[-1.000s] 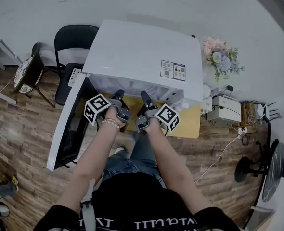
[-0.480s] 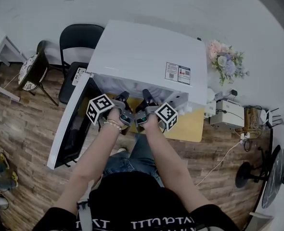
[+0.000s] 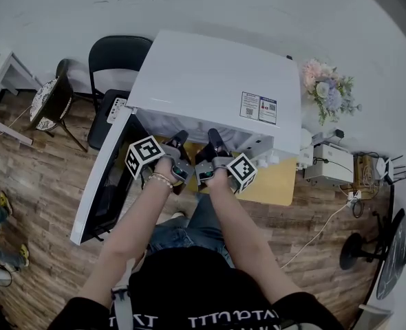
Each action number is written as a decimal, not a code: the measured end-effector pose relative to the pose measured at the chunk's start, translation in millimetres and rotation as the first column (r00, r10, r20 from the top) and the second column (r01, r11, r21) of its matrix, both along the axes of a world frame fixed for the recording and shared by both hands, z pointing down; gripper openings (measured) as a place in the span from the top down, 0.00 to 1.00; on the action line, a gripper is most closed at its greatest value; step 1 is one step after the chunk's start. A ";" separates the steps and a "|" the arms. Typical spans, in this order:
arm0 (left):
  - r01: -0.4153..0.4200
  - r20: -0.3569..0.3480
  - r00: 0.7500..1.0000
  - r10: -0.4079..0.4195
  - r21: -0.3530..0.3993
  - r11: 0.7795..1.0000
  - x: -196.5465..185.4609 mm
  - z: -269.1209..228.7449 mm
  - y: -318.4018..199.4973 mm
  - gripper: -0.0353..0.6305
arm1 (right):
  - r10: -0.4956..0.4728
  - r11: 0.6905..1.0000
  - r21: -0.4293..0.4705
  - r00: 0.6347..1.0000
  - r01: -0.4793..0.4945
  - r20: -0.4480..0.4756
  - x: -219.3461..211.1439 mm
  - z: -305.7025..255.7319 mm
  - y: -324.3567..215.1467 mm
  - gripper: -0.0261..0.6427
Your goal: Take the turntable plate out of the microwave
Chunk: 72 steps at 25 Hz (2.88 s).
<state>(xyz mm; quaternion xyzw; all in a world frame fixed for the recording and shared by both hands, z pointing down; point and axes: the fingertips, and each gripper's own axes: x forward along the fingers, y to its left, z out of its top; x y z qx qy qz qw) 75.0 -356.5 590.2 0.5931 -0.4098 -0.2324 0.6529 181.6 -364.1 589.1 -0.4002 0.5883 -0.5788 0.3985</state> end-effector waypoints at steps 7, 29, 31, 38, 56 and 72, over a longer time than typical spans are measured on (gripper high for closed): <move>0.002 -0.026 1.000 -0.001 0.029 1.000 5.5 0.3 -4.0 0.88 | -0.014 1.000 0.015 0.999 0.013 0.029 3.2 -0.9 10.8 0.87; 0.033 -0.105 0.994 -0.021 0.122 0.992 10.2 -6.4 -3.4 0.87 | -0.174 0.975 0.137 0.985 0.174 -0.012 2.0 -19.8 67.5 0.86; 0.032 -0.118 0.993 -0.015 0.143 0.989 11.2 -9.8 -0.4 0.87 | -0.181 0.972 0.151 0.984 0.178 0.002 3.1 -22.8 73.1 0.86; 0.049 -0.179 0.984 -0.014 0.193 0.980 11.0 -25.0 9.3 0.90 | -0.179 0.968 0.180 0.984 0.176 0.001 4.1 -28.4 85.7 0.86; -0.040 -0.173 0.982 0.074 0.194 0.980 2.1 -22.2 55.1 0.90 | -0.187 0.968 0.101 0.928 0.230 -0.322 -0.7 -33.8 102.6 0.68; -0.027 -0.161 0.985 0.061 0.207 0.978 5.3 -50.4 102.4 0.90 | -0.245 0.951 0.092 0.900 0.296 -0.360 21.8 -51.0 122.6 0.75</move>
